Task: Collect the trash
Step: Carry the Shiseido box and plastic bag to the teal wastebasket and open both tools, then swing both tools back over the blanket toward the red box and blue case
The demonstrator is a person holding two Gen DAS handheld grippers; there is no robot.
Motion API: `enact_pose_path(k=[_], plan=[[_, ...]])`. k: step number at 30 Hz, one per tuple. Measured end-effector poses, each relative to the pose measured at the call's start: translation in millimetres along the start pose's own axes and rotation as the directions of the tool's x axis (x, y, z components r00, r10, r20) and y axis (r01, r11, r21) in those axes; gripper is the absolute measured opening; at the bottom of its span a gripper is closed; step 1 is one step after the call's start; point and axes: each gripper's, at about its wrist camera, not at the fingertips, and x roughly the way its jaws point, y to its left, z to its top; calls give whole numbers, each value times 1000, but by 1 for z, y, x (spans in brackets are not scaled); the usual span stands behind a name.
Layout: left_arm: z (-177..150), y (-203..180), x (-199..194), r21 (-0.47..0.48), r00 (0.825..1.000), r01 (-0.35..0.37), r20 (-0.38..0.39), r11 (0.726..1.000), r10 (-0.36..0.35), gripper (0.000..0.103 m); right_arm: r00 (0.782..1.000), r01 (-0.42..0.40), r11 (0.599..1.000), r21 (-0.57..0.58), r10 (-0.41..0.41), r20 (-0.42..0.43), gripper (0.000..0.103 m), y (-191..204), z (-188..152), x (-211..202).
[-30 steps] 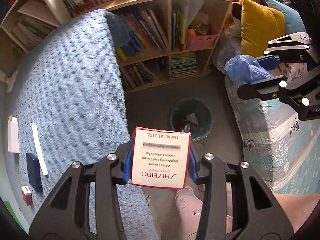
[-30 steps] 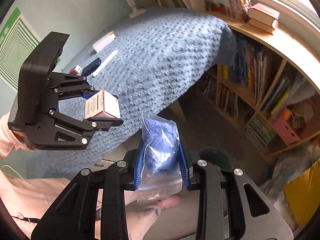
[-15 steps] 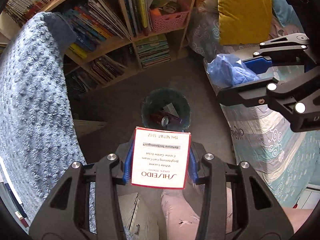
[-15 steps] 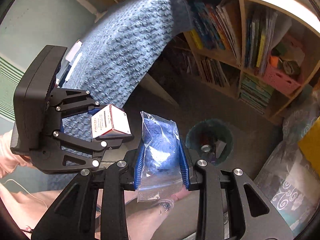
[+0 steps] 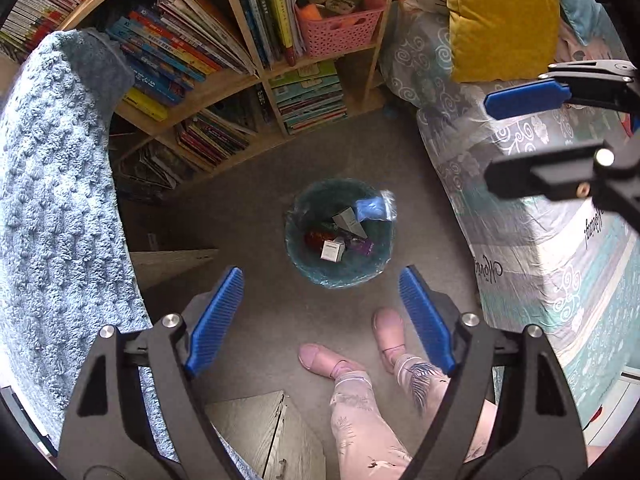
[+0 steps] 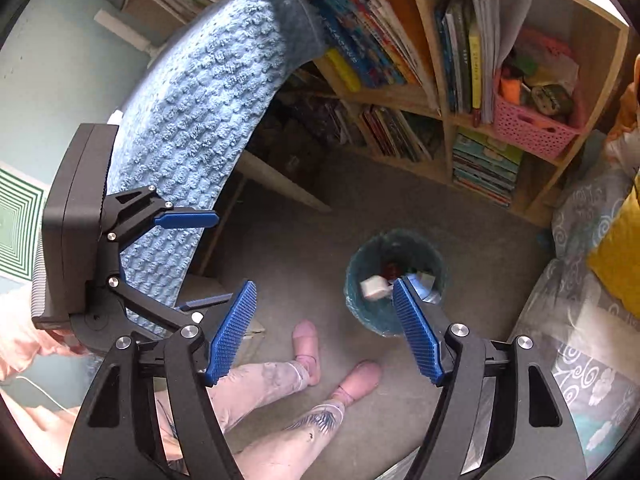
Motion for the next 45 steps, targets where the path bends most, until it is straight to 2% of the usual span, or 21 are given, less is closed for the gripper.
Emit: enact_pose_path(k=[17,28,34,35,38,45], plan=[[-10,14,-26,-31,999,-41,32,999,42,83,1000,-2,999,-42,4,27,72,11,1,-22],[-17,16,-45,-55,997,-42,58,998,45,85,999,-5,998,-63,7,32,72,24,0,-32],[-22,18,-53,-63,997,-40,70,997,45,91,999,1,998,-66,1,42,72,31,-1,-37],[-23,18,-55,-64,996,-39,72,997,43,92,999,4,998,-66,-1,43,73,32,-1,-38],[-26,18,-60,-71,996,-29,84,997,35,96,997,53,997,-54,-50,54,87,34,-2,-41],[-35,17,-77,-53,994,-31,107,998,36,96,996,58,998,-25,-56,74,88,36,-3,-52]])
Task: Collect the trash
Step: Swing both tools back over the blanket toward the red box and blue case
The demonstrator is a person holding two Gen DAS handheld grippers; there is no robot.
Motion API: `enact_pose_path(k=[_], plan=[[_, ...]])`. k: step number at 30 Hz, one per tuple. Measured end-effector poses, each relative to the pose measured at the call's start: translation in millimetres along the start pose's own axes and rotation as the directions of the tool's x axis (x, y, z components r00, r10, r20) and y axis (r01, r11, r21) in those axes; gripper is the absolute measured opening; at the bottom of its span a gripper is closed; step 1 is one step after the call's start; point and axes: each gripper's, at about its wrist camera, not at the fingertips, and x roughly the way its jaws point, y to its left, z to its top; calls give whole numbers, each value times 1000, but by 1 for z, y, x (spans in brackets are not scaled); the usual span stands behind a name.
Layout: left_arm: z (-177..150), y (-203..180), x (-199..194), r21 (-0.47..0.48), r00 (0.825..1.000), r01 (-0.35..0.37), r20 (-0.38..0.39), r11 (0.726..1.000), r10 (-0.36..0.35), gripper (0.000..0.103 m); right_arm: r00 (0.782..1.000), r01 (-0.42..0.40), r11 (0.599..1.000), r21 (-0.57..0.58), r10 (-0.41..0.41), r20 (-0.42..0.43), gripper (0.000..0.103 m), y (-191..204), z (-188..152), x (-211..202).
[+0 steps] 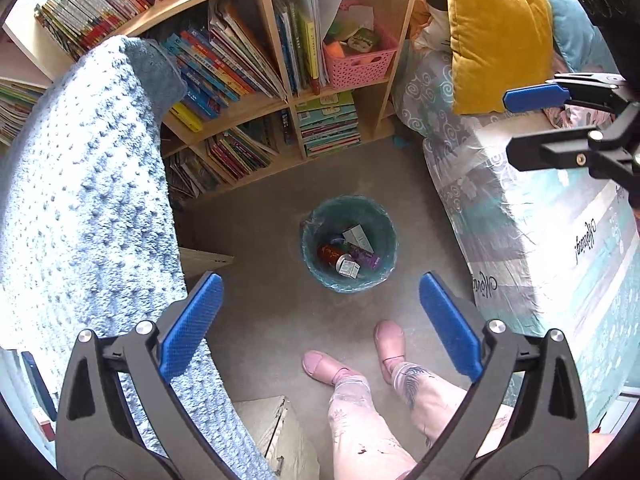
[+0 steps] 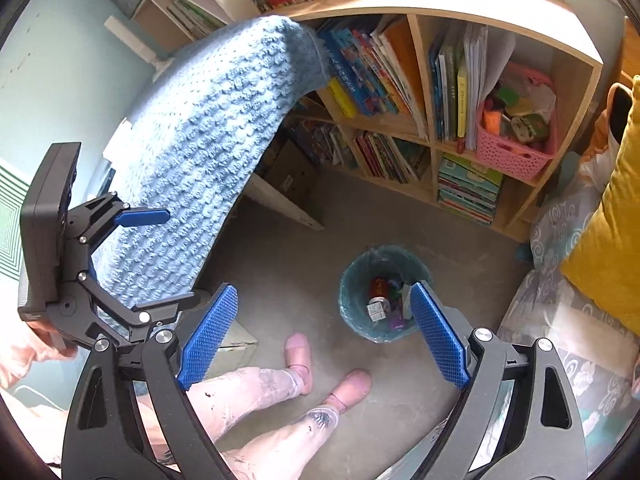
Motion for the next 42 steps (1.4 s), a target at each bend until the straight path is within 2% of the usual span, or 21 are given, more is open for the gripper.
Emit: enact_pose_path(k=[5,10,16,22,28,32,42], plan=[[-5,5,-19,-5,1000,-5,24,1000,6,96,1000,-12,999,-32,13,1,89,17,5,-9],[-18,21,-46,-21,999,-18,51,1000,19,96,995,-97,991,-98,95,-22,89,48,18,-14],[-41,60,-81,-68,992,-96,79,993,102,96,990,-138,963,-231,135,-25,89,102,47,-10],[-71,114,-110,-164,978,-171,92,972,188,96,981,-192,924,-330,188,-46,89,157,79,5],[-107,168,-129,-273,960,-239,76,932,269,96,972,-235,858,-457,207,-110,89,226,102,32],[-137,206,-138,-357,954,-256,57,898,295,96,965,-261,803,-537,207,-159,89,273,111,53],[-229,290,-157,-515,936,-314,-26,797,352,96,938,-342,630,-697,191,-288,89,393,121,111]])
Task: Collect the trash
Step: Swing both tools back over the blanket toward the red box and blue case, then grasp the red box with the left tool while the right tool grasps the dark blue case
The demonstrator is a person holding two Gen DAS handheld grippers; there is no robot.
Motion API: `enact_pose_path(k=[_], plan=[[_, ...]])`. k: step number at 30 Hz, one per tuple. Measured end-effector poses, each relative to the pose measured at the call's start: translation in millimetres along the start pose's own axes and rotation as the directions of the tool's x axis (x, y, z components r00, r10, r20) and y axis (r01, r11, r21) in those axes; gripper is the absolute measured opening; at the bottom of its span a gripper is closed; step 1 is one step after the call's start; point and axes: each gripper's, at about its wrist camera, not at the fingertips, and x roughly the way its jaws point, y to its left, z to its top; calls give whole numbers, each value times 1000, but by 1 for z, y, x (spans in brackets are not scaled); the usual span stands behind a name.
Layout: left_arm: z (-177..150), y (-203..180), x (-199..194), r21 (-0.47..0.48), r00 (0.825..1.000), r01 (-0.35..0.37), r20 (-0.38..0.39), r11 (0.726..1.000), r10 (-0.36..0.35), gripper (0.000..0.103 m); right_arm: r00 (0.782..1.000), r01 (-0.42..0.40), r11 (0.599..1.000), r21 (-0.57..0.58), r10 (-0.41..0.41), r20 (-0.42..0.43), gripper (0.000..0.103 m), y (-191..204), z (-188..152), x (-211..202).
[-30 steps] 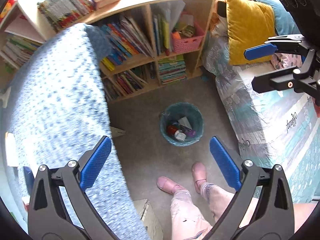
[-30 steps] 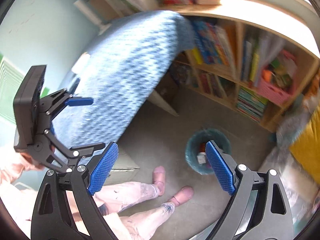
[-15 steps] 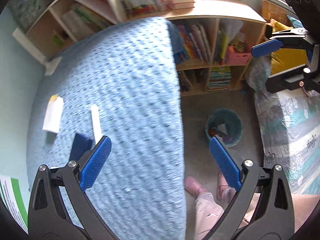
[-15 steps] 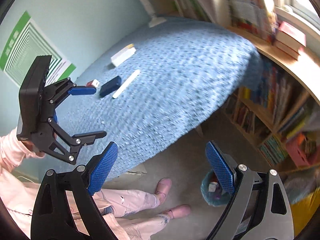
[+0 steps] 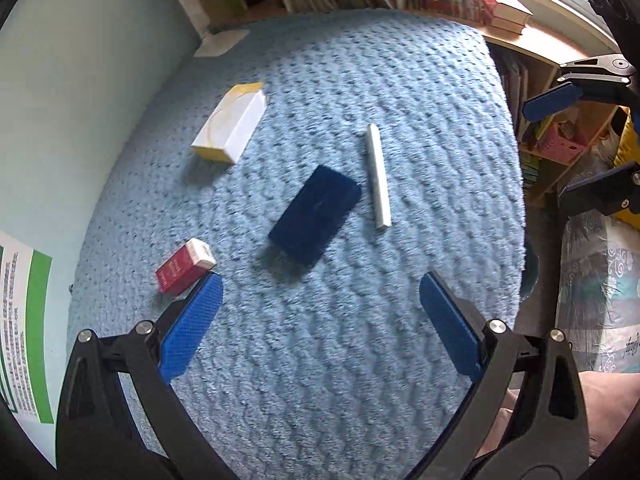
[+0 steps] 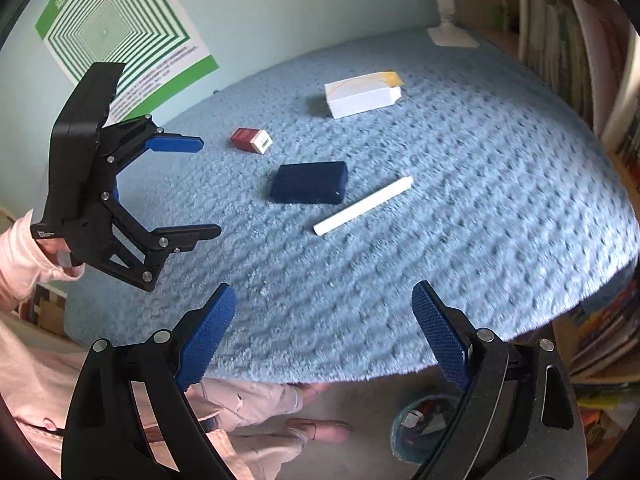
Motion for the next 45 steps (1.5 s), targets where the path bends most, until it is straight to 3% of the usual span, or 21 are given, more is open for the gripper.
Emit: enact_pose_path(k=[12,23,28,35,40,41,43,45], plan=[[-26,94,22,-18,996,-63,-58,998,62,96,994,-35,980,-195,14,-108,89,42,71,81],[-29,133,82,11,993,-14,-116,1000,15,96,984,61,959,-276,-105,-146,89,27,83,140],[-27,145,107,27,991,6,-136,1000,-3,96,970,107,936,-335,-173,-174,89,18,81,165],[-25,166,139,2,987,64,-150,998,-63,96,968,111,911,-396,-189,-163,89,15,96,186],[-14,179,153,-21,980,144,-135,989,-146,98,972,79,927,-366,-153,-178,89,5,117,199],[-12,180,154,-19,979,158,-130,987,-159,95,973,70,933,-353,-142,-183,87,3,121,202],[-5,183,158,-36,968,212,-128,977,-215,81,975,83,934,-346,-148,-167,76,3,125,203],[1,186,159,-38,966,226,-118,973,-229,72,976,90,939,-332,-150,-161,59,-1,131,203]])
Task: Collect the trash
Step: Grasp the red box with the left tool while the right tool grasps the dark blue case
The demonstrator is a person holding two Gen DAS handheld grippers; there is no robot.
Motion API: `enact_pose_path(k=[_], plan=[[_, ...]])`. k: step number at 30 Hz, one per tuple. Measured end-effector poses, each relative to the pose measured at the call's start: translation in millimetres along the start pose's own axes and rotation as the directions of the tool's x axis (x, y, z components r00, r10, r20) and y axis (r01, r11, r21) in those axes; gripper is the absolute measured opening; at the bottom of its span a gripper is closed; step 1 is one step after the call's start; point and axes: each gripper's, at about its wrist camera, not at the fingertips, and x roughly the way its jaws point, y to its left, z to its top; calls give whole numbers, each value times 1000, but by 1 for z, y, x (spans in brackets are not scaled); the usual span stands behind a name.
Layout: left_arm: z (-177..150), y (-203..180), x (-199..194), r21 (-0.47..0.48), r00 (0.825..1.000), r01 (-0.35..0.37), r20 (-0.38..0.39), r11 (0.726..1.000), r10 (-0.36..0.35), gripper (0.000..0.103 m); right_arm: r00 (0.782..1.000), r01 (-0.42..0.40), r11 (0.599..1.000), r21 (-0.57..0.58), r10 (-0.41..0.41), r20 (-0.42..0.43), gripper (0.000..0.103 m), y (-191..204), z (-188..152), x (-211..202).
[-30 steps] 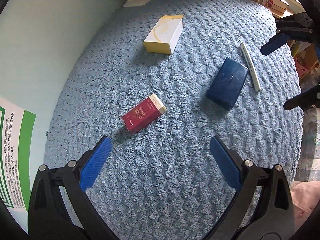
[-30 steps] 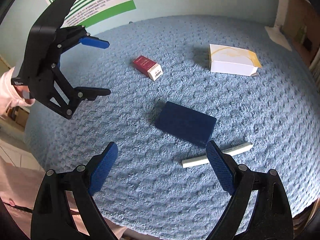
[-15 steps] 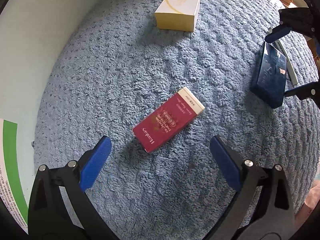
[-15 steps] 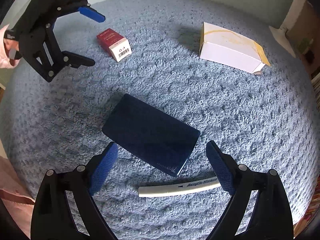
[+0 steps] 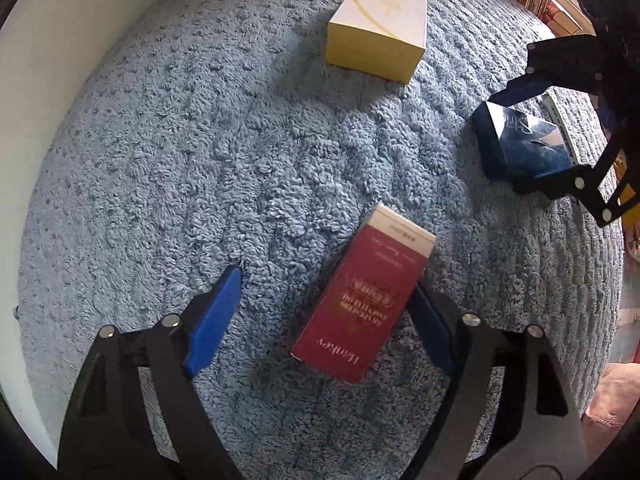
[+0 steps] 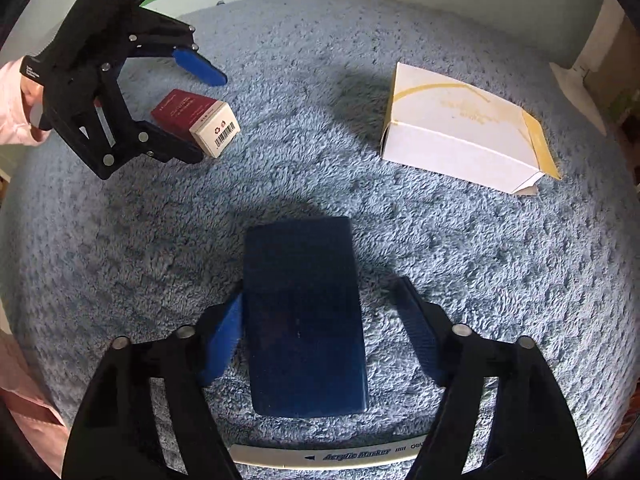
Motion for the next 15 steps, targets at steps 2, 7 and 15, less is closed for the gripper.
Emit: enact_pose_path(k=[2,7,15], plan=[[0,1,-4,13,1000,-3,7,1000,3,63,1000,-5,1000,18,5,3,54,-6,3,-1],[10,-1,-12,11,1000,-8,-2,1000,8,28,1000,-5,999,43,5,4,53,-11,7,-4],[3,-26,-33,27,998,-66,11,997,66,27,997,-11,997,71,6,82,53,-10,9,-40]])
